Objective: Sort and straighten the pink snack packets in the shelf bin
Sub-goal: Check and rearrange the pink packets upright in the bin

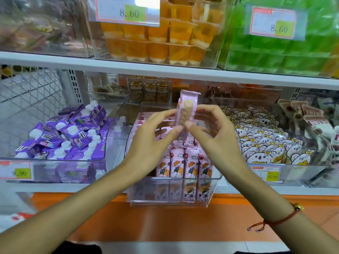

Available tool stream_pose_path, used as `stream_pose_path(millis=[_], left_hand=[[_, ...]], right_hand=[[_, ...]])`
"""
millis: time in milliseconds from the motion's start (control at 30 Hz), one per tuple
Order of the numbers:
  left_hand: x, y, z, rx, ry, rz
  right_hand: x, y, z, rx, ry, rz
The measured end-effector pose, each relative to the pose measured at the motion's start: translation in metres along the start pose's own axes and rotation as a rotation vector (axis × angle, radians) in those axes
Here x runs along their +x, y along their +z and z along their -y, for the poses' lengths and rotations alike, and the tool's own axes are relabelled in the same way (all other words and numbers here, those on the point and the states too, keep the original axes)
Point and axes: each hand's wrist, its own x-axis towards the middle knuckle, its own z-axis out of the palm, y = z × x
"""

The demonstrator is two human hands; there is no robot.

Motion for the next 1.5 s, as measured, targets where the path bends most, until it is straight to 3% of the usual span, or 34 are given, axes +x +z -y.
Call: stream_pose_path(millis=[100, 333, 500, 600, 767, 867, 967, 1067, 1133, 1233, 1400, 1500], left_hand=[[0.005, -0.006, -0.006, -0.143, -0.076, 0.092], [0.009, -0.012, -0.016, -0.496, -0.579, 0.155], [0.011, -0.009, -0.015, -0.528, -0.681, 0.147], [0.011, -0.013, -0.014, -0.453, -0.626, 0.200], [0.013, -0.018, -0.016, -0.261, -0.287, 0.181], [0.012, -0.017, -0.018, -0.262, -0.207, 0.178], [0.012, -0.015, -0.016, -0.256, -0.210, 0.150], [0.011, -0.011, -0.013, -0.406, -0.306, 0.039], [0.011, -0.009, -0.013, -0.544, -0.383, -0.019], [0.010, -0.007, -0.013, -0.538, -0.427, -0.031], [0.011, -0.012, -0.007, -0.334, -0.334, -0.158], [0.012, -0.013, -0.006, -0.236, -0.230, -0.064]], right_hand=[[0.001, -0.001, 0.002, -0.008, 0.011, 0.047], [0.006, 0.000, 0.003, 0.091, 0.297, 0.031], [0.009, -0.003, 0.000, 0.206, 0.391, 0.089], [0.010, -0.007, -0.003, 0.193, 0.345, 0.125], [0.008, -0.015, 0.000, 0.071, 0.036, 0.202], [0.007, -0.015, 0.000, 0.064, -0.042, 0.194], [0.006, -0.014, -0.001, 0.014, -0.051, 0.198], [0.004, -0.011, -0.002, -0.043, -0.055, 0.190], [0.001, -0.007, -0.002, -0.102, -0.100, 0.183], [0.001, -0.003, -0.001, -0.154, -0.190, 0.123], [0.009, -0.017, -0.004, -0.012, -0.060, 0.063], [0.015, -0.024, -0.007, 0.234, 0.147, -0.007]])
